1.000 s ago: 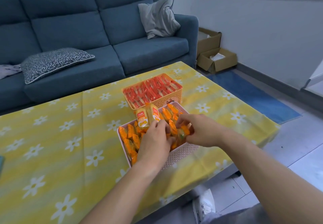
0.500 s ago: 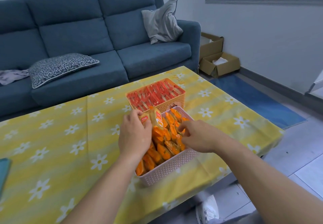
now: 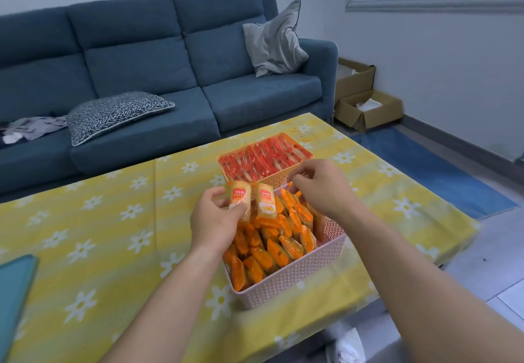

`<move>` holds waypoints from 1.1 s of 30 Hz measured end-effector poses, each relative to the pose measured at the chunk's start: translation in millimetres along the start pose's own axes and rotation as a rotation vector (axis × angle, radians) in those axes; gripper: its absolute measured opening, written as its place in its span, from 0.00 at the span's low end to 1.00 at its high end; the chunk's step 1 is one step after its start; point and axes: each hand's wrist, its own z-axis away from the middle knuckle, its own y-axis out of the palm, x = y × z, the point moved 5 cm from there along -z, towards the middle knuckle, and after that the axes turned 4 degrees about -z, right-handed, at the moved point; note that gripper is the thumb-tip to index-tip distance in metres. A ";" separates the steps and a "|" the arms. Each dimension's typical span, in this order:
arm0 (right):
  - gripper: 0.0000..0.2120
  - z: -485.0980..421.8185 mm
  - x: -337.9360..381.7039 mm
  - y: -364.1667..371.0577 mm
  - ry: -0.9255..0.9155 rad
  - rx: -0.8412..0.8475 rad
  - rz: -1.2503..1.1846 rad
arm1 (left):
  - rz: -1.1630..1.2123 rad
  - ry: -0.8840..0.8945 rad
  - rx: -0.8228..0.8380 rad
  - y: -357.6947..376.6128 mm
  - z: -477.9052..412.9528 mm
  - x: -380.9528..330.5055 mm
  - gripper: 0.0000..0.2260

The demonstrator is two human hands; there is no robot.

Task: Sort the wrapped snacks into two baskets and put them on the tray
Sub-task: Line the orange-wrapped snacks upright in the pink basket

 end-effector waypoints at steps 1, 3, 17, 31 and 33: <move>0.06 0.6 1.3 3.7 0.011 0.031 -0.040 | 0.048 0.066 -0.010 -1.9 7.9 -8.9 0.21; 0.15 4.5 5.1 11.1 0.062 0.141 -0.111 | 0.080 0.203 0.012 4.0 23.2 -28.9 0.20; 0.27 27.9 -46.3 -42.1 0.077 0.308 0.298 | -0.429 0.545 0.100 58.4 40.4 -51.5 0.10; 0.15 45.0 -44.6 20.8 0.176 0.689 0.623 | -0.325 0.193 0.071 45.7 6.3 -16.3 0.31; 0.16 47.7 -43.1 20.2 0.203 0.737 0.655 | -0.221 0.267 0.069 42.0 15.2 -22.6 0.30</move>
